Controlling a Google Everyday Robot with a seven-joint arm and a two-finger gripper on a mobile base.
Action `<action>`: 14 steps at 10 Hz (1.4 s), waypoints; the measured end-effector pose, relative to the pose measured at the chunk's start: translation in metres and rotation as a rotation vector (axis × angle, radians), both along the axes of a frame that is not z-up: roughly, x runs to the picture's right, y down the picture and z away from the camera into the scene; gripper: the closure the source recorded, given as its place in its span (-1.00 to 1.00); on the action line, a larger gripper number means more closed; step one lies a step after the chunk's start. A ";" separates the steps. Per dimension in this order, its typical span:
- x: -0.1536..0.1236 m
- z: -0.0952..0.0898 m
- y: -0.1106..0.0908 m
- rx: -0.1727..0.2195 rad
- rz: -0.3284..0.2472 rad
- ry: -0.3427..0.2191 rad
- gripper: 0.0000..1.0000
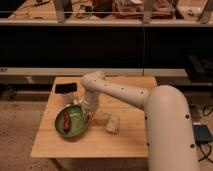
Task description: Drag the ceramic bowl in a circle
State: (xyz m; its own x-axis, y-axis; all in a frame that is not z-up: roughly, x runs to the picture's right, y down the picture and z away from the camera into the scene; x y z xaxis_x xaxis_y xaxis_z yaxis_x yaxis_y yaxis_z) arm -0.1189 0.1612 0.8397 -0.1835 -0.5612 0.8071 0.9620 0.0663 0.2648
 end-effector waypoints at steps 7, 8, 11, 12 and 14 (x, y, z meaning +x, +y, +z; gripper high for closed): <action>-0.089 -0.071 0.053 -0.076 -0.158 -0.344 1.00; -0.078 -0.079 0.064 -0.097 -0.163 -0.348 1.00; -0.030 -0.088 0.088 -0.138 -0.138 -0.289 1.00; -0.011 -0.089 0.095 -0.147 -0.133 -0.258 1.00; 0.028 -0.086 0.104 -0.156 -0.110 -0.181 1.00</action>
